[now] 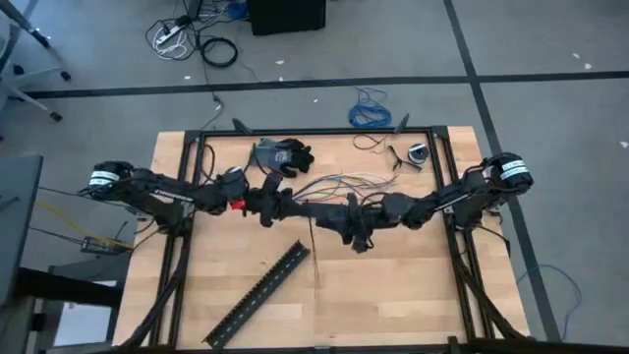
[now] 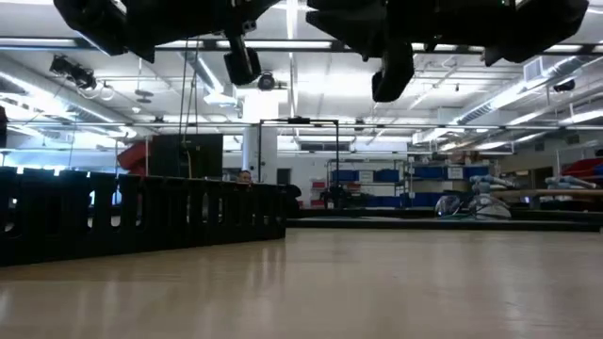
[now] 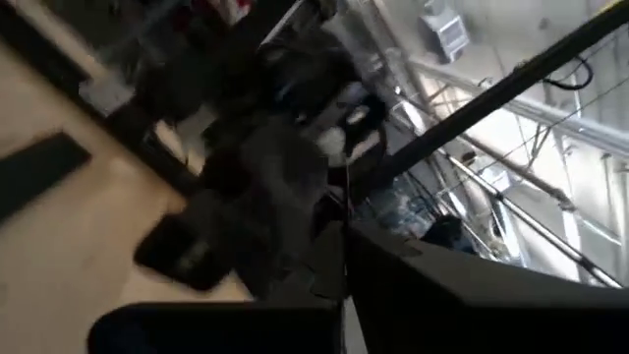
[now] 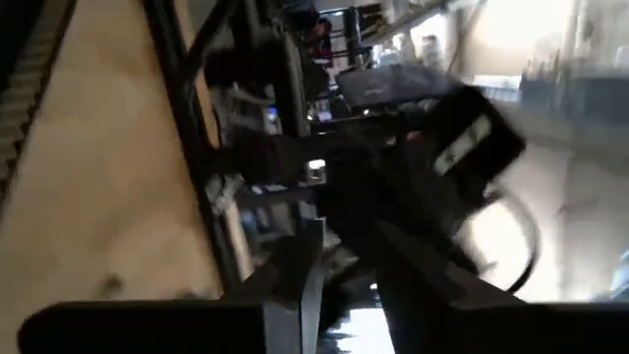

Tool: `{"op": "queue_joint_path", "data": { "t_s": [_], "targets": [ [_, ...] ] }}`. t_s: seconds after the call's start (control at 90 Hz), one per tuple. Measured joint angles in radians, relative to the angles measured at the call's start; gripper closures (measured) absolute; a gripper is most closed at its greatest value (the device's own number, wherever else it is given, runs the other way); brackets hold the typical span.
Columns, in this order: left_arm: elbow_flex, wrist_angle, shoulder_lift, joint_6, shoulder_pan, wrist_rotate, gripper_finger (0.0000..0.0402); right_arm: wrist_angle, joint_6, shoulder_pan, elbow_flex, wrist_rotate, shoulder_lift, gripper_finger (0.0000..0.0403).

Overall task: Ziptie cables
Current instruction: Wrap the cable wires with the black zip tie

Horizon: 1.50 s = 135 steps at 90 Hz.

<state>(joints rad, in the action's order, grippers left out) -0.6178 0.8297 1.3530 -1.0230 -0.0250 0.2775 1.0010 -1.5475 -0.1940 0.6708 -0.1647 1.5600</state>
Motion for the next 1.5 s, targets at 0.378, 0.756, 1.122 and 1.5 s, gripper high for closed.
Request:
{"op": "queue_joint_path", "data": {
  "t_s": [0.378, 0.756, 1.122, 1.5],
  "targets": [
    [-0.032, -0.111, 0.001, -0.012, -0.047, -0.018, 0.0401, -0.015, -0.078, -0.025, 0.016, -0.048, 0.000, 0.0321],
    [-0.032, -0.129, 0.001, -0.063, -0.056, -0.022, 0.0401, -0.091, -0.184, -0.007, 0.016, -0.049, 0.000, 0.0328],
    [-0.068, -0.127, 0.057, -0.076, -0.056, -0.019, 0.0401, -0.115, -0.148, 0.007, 0.016, 0.003, 0.000, 0.0328],
    [-0.128, -0.127, 0.069, 0.103, -0.099, 0.007, 0.0401, -0.157, -0.022, -0.029, 0.016, -0.025, 0.000, 0.0328]
  ]
}}
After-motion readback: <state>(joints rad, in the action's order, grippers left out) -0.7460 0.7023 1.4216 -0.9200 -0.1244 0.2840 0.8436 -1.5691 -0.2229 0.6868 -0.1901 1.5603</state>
